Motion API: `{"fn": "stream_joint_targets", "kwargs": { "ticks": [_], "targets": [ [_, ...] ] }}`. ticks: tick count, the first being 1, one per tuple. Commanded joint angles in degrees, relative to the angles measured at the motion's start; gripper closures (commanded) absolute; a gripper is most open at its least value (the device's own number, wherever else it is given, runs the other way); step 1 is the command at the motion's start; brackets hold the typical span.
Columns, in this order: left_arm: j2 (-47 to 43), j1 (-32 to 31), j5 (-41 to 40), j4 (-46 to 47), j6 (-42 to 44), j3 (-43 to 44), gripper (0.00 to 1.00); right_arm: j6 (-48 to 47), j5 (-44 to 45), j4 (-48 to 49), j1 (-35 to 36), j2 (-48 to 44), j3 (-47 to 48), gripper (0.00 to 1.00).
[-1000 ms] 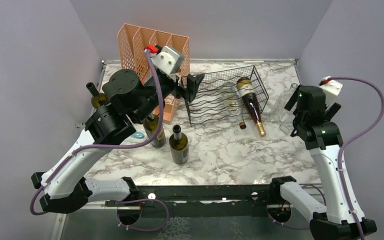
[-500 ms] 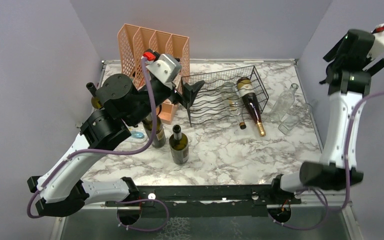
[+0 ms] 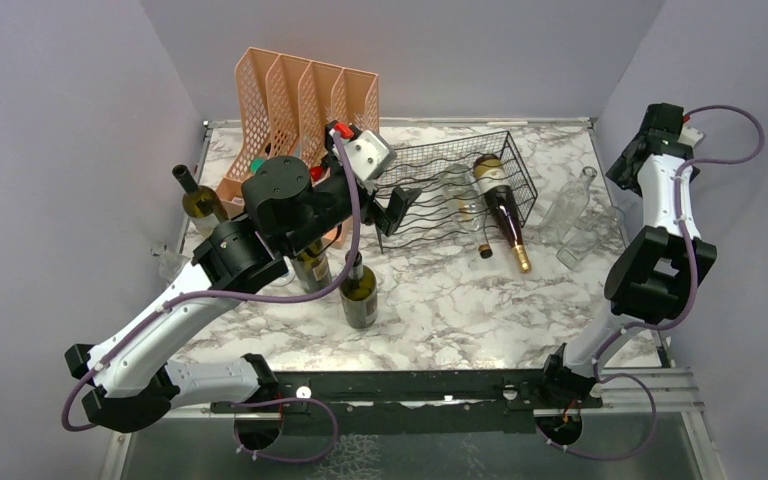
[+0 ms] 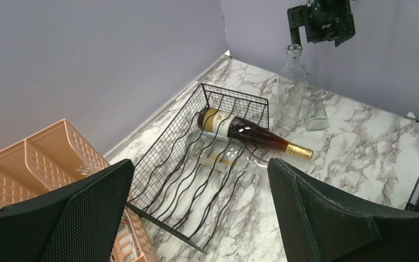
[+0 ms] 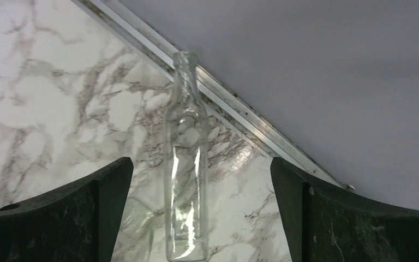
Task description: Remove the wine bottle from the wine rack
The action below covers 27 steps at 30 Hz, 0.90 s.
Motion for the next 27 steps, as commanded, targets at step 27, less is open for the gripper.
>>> {"fn": "stream_joint_targets", "kwargs": {
  "ticks": [27],
  "targets": [
    [1.4,0.9,5.9,-1.8,-5.5,5.8,0.01,7.6,-8.8,17.3,-3.3,4.4,-20.5,0.37]
  ]
}}
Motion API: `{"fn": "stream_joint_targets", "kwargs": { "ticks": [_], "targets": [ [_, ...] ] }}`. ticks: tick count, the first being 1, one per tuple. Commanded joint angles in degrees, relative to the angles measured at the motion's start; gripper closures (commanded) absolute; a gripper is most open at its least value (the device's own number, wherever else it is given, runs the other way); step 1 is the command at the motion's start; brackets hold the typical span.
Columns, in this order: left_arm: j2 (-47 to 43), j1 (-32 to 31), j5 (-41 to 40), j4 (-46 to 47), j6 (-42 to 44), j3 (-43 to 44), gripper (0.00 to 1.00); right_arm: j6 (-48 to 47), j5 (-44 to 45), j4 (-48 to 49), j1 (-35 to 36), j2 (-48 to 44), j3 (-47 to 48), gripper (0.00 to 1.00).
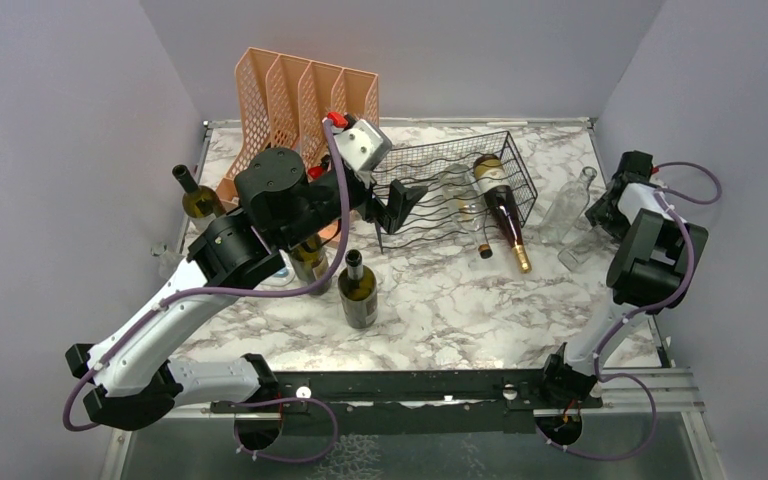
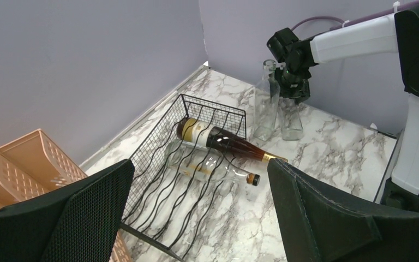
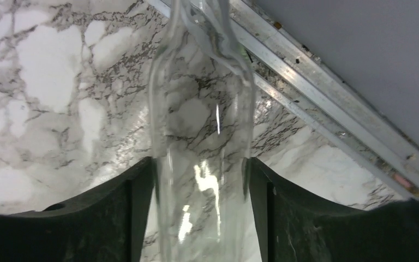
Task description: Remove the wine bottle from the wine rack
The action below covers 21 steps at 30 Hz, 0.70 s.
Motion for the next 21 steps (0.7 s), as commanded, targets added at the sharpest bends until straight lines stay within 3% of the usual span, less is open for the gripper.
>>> {"fn": "stream_joint_targets", "kwargs": {
  "ticks": [1,3,7,10,13,17,21],
  "targets": [
    [-0.1,0.3,1.6,-0.9,-1.5,2.6,0.01,1.3,0.0,1.3,-0.4,-3.7,-0.4,0.40],
    [-0.1,0.3,2.1,-1.1,-2.0,3.0,0.01,0.2,1.1,1.0,-0.4,-8.5,-0.7,0.49],
    [0.3,0.3,4.1,-1.0,-3.6,3.1,0.01,-2.3,5.7,-2.3,-0.4,-18.3,0.1,0.78],
    [0.5,0.3,6.3,-0.4,-5.5,3.0,0.01,-4.8,6.8,-3.0,-0.3,-27.1,-0.6,0.85],
    [1.2,0.3,8.6,0.1,-7.4,3.4,0.01,-8.7,2.6,-2.7,-0.3,-35.6,0.5,0.88],
    [2.6,0.3,10.9,-0.1,-9.7,4.2,0.01,-16.2,-9.4,-1.2,-0.3,-43.7,6.0,0.93],
    [4.7,0.4,11.3,-1.9,-12.3,7.4,0.01,-19.7,-29.8,3.2,3.1,-49.4,9.1,0.94]
  ]
}}
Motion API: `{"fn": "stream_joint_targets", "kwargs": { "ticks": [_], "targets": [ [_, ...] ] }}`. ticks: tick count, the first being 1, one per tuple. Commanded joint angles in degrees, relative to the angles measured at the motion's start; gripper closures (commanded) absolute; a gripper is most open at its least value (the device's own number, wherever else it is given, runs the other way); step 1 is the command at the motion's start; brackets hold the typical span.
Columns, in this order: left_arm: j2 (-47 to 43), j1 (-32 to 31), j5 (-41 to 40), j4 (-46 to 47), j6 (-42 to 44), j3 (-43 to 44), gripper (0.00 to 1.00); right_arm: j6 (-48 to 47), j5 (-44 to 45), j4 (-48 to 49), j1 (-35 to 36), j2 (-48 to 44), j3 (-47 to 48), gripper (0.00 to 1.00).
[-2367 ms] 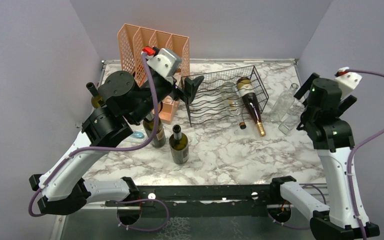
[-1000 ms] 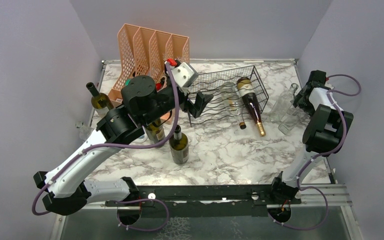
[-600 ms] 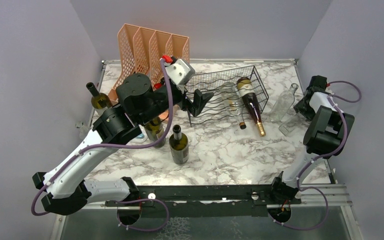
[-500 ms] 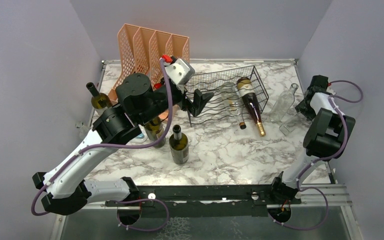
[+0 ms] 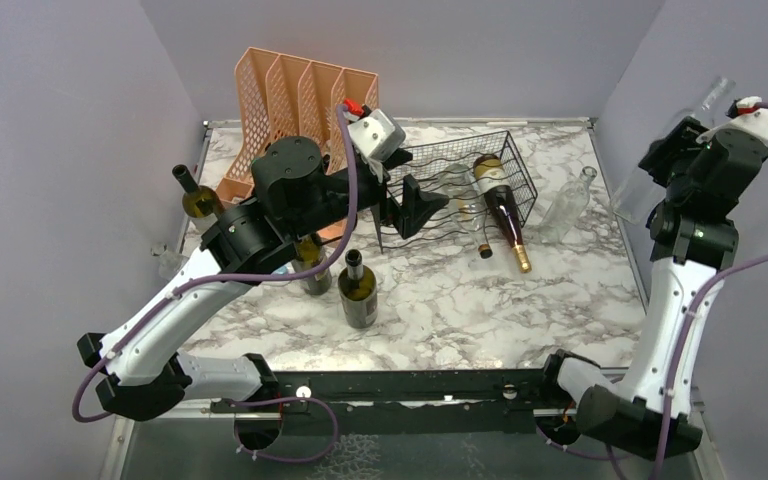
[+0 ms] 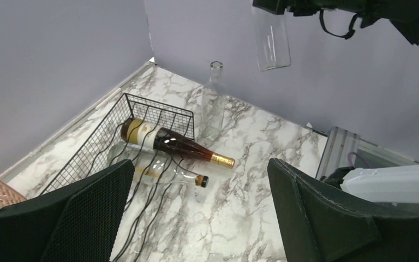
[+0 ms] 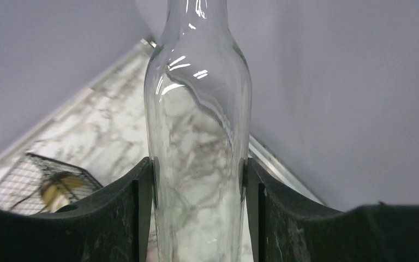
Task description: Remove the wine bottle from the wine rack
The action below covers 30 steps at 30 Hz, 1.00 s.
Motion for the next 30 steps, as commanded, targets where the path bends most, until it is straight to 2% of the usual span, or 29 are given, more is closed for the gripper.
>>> {"fn": "stream_joint_targets", "kwargs": {
  "ticks": [1,3,6,9,11,14,18,25,28,30],
  "targets": [
    [2.4,0.4,3.4,-2.2,-4.5,5.9,0.01,-5.5,-29.8,8.0,3.7,-5.4,3.1,0.94],
    [4.0,0.5,3.6,-3.8,-5.5,9.2,0.01,-2.9,-43.9,11.5,6.0,-5.9,1.8,0.94],
    [6.0,0.8,3.1,-5.5,-7.3,13.4,0.01,0.9,-57.9,16.8,11.0,-7.3,-2.3,0.94],
    [9.1,1.2,2.3,-7.3,-11.4,17.3,0.01,0.9,-64.4,20.3,17.4,-9.7,-8.5,0.94],
    [12.0,1.5,4.6,-7.6,-13.9,19.3,0.01,-0.1,-68.1,19.3,20.7,-9.8,-11.2,0.95],
    [16.5,1.6,7.2,-7.6,-17.2,20.8,0.04,0.5,-70.9,20.4,24.4,-11.7,-15.9,0.99],
    [19.4,1.8,6.0,-7.6,-21.2,20.0,0.07,3.1,-72.7,24.2,26.2,-15.7,-21.9,0.99],
    [20.8,3.8,2.5,-7.8,-28.3,16.7,0.09,1.7,-73.1,24.7,28.8,-18.0,-25.0,0.99],
    [22.1,4.2,4.8,-7.7,-30.4,17.4,0.18,0.8,-72.6,24.4,30.3,-18.1,-25.2,0.99],
    [22.9,4.2,6.8,-7.0,-31.2,17.8,0.32,0.0,-71.8,23.7,30.9,-18.3,-25.0,0.99]
  ]
}}
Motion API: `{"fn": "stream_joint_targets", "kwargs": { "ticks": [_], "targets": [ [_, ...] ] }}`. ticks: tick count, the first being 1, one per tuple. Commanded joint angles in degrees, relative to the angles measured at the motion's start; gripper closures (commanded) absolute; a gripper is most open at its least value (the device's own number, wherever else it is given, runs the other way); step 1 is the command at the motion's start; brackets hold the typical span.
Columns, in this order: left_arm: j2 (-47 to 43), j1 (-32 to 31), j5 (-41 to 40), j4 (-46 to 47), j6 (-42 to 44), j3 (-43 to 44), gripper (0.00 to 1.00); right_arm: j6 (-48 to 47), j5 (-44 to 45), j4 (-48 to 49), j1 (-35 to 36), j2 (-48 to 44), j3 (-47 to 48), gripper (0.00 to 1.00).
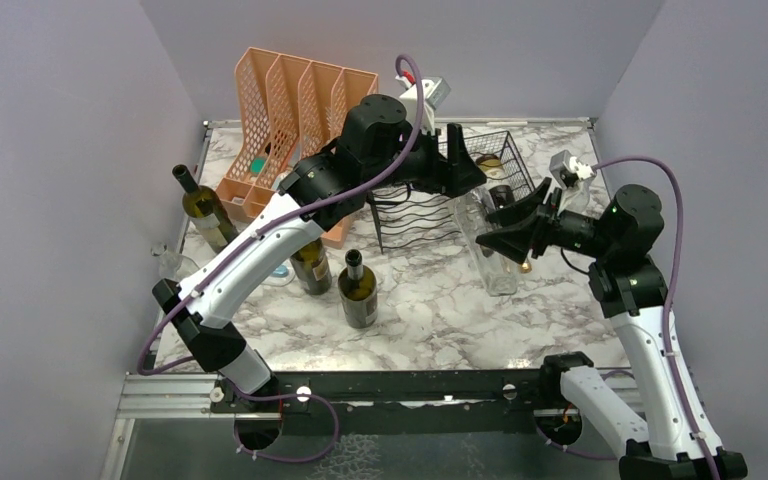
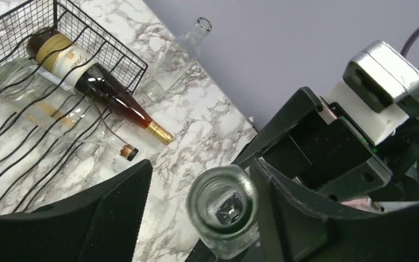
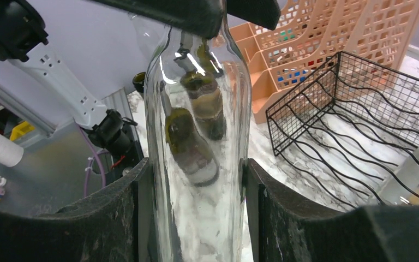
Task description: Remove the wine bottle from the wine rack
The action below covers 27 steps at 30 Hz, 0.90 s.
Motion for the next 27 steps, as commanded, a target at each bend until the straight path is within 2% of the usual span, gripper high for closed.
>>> {"fn": "stream_joint_targets", "kwargs": {
  "ticks": [1,3,5,6,7,10,13,15,17,20,24,27],
  "targets": [
    [1.2,0.4,3.6,2.1,-4.3,1.6,0.40,-1.7,-0.7,3.2,1.5,-0.8,0.2,0.99],
    [1.1,0.4,4.1,2.4,-4.5,0.9,0.56,-2.7,0.2,2.1,2.0,-1.0,0.2,0.99],
    [0.4,0.4,4.9,3.1,-4.5,-0.4,0.67,-3.4,2.5,1.0,2.2,-1.4,-0.3,0.98],
    [0.2,0.3,5.3,3.5,-4.6,-1.0,0.72,-3.4,4.1,0.6,2.2,-1.6,-0.5,0.94],
    [-0.1,0.4,5.7,3.9,-4.7,-1.7,0.79,-3.5,5.4,0.2,2.3,-1.8,-0.7,0.87],
    [-0.8,0.0,5.9,5.2,-3.6,-3.5,1.00,-3.3,12.1,-6.3,2.3,0.0,1.9,0.56],
    [-1.0,-4.1,-0.3,5.1,2.5,-3.9,1.00,-0.7,24.0,-20.1,2.2,2.4,6.8,0.24],
    [-1.2,-9.3,-8.9,5.0,8.8,-5.0,1.00,-0.3,32.9,-29.1,2.2,2.9,10.9,0.12],
    [-1.3,-13.5,-17.4,5.3,13.7,-7.4,1.00,-0.8,40.9,-36.1,2.2,1.8,15.3,0.07],
    [-2.3,-16.0,-24.2,9.7,17.9,-14.5,1.00,-3.2,49.5,-41.4,2.3,-1.6,23.0,0.03],
    [-3.8,-19.7,-31.7,18.6,23.7,-24.5,1.00,-5.5,57.1,-43.0,2.2,-6.5,32.7,0.00],
    [-3.3,-20.1,-33.6,20.0,24.4,-28.0,1.00,-5.5,61.6,-43.2,2.5,-9.6,35.8,0.00]
  ]
}}
